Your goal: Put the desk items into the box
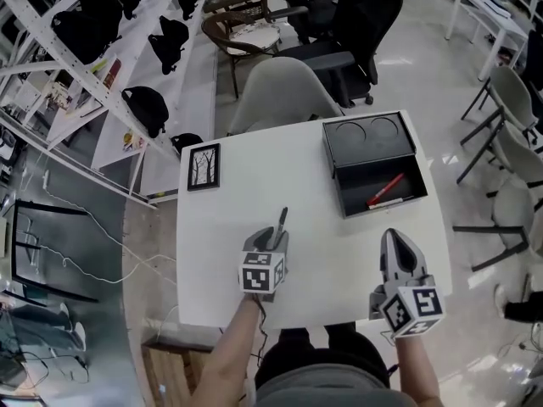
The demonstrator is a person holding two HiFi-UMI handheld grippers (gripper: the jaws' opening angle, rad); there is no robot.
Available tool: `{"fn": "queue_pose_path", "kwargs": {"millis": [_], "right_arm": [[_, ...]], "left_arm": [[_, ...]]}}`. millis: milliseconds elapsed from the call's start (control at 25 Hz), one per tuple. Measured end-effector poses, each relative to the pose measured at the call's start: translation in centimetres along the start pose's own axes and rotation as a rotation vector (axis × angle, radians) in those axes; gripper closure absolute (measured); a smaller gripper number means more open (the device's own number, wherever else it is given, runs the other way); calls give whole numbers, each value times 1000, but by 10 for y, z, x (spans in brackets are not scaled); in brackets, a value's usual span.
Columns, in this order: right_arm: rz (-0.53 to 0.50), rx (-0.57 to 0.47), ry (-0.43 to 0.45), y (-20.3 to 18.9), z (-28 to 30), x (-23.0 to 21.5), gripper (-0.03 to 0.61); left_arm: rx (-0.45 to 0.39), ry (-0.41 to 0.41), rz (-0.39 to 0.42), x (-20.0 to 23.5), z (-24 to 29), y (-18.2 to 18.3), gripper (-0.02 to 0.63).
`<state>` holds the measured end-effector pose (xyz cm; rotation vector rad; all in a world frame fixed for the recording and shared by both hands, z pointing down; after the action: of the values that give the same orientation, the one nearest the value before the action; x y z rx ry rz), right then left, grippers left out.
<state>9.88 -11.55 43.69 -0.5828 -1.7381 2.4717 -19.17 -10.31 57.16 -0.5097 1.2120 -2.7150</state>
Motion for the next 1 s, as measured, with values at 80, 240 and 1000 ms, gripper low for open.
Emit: {"fn": "queue_pose_path", "kwargs": {"millis": [80, 240, 1000], "right_arm": [[3, 6, 10, 0, 3, -1, 575], [5, 15, 26, 0, 8, -2, 575], [15, 31, 54, 8, 29, -8, 575]], "left_arm": [[18, 12, 0, 0, 2, -1, 472], [64, 24, 11, 0, 6, -1, 472], [159, 29, -18, 6, 9, 0, 511]]}}
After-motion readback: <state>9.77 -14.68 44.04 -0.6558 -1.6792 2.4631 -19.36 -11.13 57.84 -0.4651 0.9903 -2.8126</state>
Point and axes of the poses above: the fingertips, and each gripper's own axes: z forward along the fingers, x to its left, y out of its top, the point moved 7 cm from there along -z, backward along the fingers, and after that the axes turned 11 degrees about -y, right-handed, at the moved point
